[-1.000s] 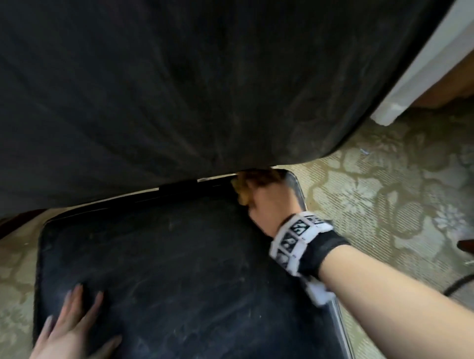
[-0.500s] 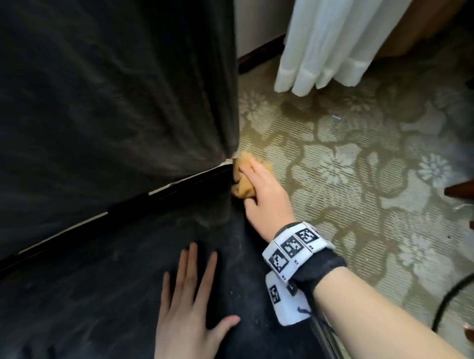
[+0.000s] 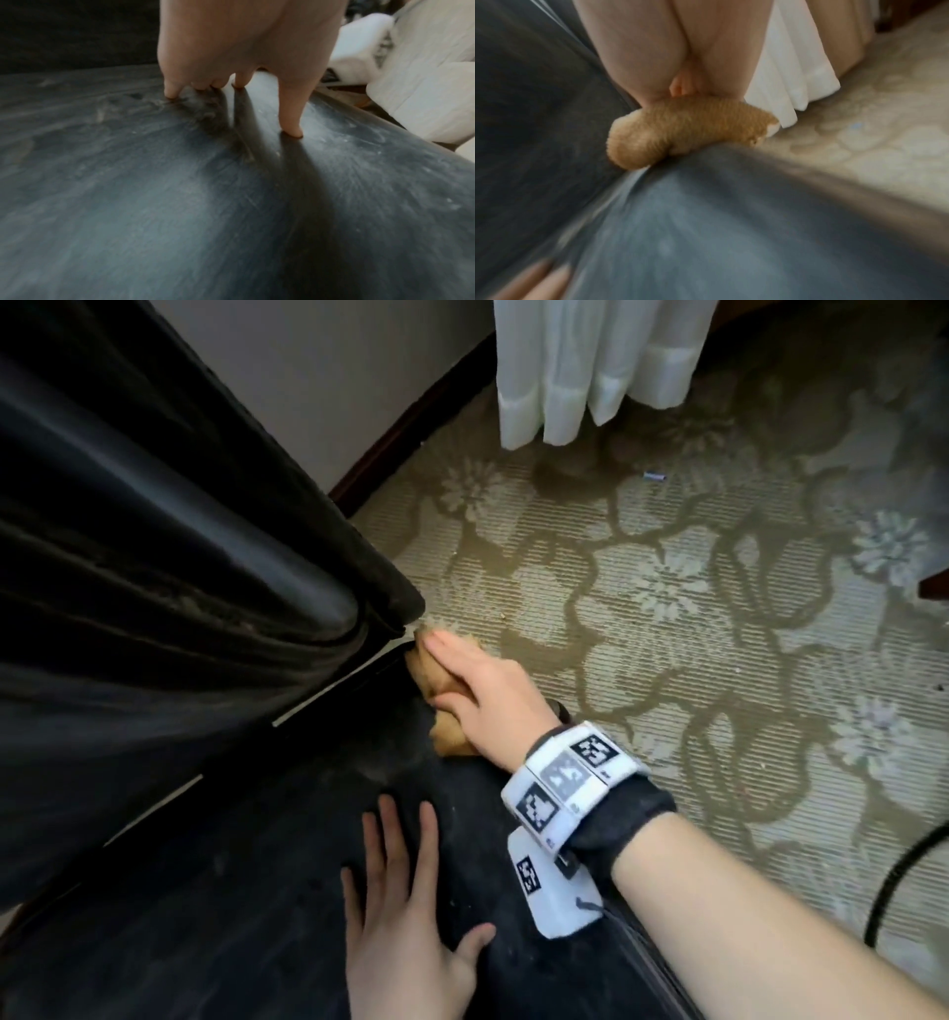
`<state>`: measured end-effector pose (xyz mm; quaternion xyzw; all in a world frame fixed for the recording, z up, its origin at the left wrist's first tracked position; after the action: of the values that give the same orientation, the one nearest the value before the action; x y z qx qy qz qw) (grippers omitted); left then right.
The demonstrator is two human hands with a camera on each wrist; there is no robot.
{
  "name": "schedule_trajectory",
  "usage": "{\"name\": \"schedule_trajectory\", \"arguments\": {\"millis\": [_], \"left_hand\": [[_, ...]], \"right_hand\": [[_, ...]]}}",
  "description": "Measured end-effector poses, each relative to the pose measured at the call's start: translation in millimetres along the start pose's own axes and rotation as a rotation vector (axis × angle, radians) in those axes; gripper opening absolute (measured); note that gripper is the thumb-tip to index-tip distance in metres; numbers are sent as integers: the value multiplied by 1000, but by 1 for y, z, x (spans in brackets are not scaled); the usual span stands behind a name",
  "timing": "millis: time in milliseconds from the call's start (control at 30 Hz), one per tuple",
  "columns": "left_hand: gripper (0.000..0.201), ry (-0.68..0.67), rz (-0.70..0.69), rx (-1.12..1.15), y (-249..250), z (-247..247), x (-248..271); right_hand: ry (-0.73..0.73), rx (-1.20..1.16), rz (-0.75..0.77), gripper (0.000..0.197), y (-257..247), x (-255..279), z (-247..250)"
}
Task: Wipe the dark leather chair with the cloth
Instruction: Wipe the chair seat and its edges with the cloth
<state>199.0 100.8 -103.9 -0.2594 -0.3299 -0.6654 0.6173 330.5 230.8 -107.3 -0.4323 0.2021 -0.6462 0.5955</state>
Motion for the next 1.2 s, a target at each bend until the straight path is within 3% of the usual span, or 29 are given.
{"name": "schedule_trajectory", "arguments": {"millis": [100, 167, 233, 333, 433, 500, 567, 667, 733, 833, 900, 1100, 1200], "left_hand": [[117, -5, 13, -49, 0, 0, 1], [118, 5, 22, -7, -1, -2, 1], [126, 94, -32, 51, 1, -2, 2], [131, 154, -34, 88, -2, -1, 3], [117, 127, -44, 69, -1, -1, 5], [112, 125, -43, 21, -1, 1, 5], [110, 114, -23, 9, -1, 2, 7], [109, 106, -20, -11, 1, 3, 10], [110, 116, -28, 4, 1, 2, 11], [109, 137, -38, 39, 0, 1, 10], [109, 162, -48, 55, -2, 2, 10], [108, 199, -40, 111, -4, 1, 11], [109, 223, -25, 137, -1, 2, 13]], "right_hand": [[13, 95, 145, 50, -1, 52, 7], [-88, 143, 169, 45, 2, 76, 10], [-127, 30, 66, 40, 6, 61, 28], [46, 14, 11, 44, 2, 8, 50], [13, 33, -18, 50, 0, -5, 11], [38, 36, -15, 52, 7, 25, -7], [46, 115, 87, 52, 15, 70, -13], [-45, 253, 219, 53, 22, 124, -11], [-76, 205, 233, 50, 21, 123, 2], [50, 100, 139, 49, 21, 85, 26], [89, 87, 115, 50, 23, 74, 13], [-3, 142, 111, 47, 47, 170, -8], [-116, 188, 114, 53, 46, 173, 12]]}}
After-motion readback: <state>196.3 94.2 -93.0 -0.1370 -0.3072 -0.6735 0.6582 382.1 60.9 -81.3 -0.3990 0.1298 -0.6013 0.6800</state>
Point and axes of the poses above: each hand's wrist, its own x-axis away from the middle knuckle, its own z-axis out of the back of the hand, y = z × x, the point moved 7 cm from there along -x, towards the middle knuckle, and after that the axes turned 3 degrees about x, right-handed, at the moved point
